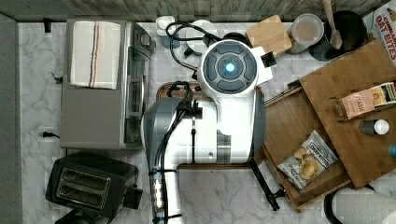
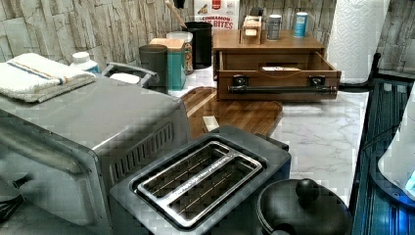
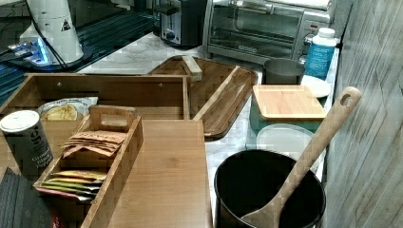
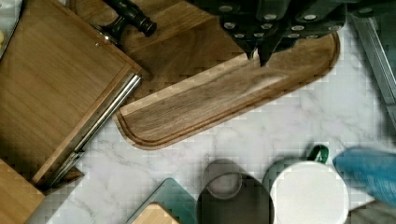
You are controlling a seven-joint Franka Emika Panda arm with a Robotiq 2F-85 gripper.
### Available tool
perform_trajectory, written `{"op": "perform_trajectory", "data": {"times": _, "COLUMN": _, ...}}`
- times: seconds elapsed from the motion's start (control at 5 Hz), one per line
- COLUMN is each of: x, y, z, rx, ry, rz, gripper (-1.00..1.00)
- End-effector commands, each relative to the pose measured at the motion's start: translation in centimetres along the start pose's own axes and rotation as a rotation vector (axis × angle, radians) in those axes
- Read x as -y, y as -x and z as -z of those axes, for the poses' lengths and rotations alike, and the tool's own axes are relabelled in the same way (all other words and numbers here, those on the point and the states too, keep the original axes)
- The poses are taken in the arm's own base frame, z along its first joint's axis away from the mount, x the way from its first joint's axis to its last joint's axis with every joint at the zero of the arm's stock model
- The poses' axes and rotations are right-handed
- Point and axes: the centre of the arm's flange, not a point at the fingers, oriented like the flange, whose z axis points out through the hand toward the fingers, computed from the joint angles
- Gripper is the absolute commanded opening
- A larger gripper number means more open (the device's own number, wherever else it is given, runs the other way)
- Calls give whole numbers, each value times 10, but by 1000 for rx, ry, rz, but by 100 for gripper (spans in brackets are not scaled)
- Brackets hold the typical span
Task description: Close the drawer.
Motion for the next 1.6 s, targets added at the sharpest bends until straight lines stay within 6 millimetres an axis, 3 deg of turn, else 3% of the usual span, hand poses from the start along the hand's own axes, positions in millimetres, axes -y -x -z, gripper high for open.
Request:
{"op": "perform_trajectory", "data": {"times": 0.2, "x": 11, "y": 62, "z": -41, "rx": -53, "ry": -10, "rz": 278, "gripper": -100}}
{"op": "perform_trajectory", "data": {"times": 0.6, "x": -6, "y": 98, "z": -92, "rx": -103, "ry": 37, "rz": 548, "gripper": -100}}
{"op": "perform_trajectory", "data": {"times": 1.0, "x": -31, "y": 134, "z": -134, "rx": -64, "ry": 39, "rz": 678, "gripper": -100}}
{"op": "perform_trajectory", "data": {"times": 1.2, "x": -47, "y": 153, "z": -157, "rx": -60, "ry": 39, "rz": 714, "gripper": -100}}
{"op": "perform_trajectory", "data": {"times": 1.6, "x": -93, "y": 170, "z": -189, "rx": 40, "ry": 47, "rz": 752, "gripper": -100}}
